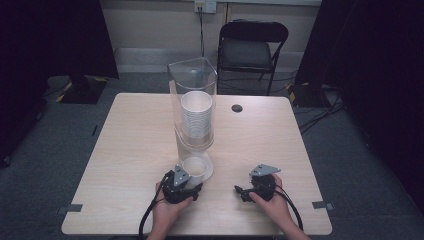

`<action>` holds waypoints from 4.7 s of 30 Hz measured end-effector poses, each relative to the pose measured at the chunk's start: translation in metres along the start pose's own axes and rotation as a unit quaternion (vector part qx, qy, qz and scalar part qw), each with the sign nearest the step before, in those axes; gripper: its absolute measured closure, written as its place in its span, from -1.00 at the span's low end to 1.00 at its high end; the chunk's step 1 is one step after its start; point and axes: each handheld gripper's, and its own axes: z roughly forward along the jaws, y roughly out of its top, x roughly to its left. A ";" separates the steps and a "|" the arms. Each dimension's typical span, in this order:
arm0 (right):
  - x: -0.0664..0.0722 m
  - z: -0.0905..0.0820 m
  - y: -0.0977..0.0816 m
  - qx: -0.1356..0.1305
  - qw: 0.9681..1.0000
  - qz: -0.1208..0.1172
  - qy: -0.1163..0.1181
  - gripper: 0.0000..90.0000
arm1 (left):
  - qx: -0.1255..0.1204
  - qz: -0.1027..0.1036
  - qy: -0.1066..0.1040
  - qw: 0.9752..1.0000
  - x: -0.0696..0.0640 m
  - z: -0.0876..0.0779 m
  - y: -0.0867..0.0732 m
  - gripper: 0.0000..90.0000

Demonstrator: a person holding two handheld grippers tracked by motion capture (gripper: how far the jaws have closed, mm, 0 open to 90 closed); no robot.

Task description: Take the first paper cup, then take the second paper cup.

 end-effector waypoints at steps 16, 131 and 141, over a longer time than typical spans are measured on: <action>0.009 -0.018 0.021 -0.015 0.999 0.006 0.044 -0.51 | -0.004 0.049 -0.054 0.997 -0.010 -0.013 -0.006 -0.25; 0.057 0.024 0.140 -0.170 0.979 -0.030 0.107 -0.51 | 0.065 0.044 -0.055 0.995 0.033 -0.037 -0.036 -0.90; 0.064 0.038 0.153 -0.195 0.977 -0.019 0.078 -0.40 | 0.064 0.045 -0.055 0.995 0.033 -0.037 -0.036 -0.90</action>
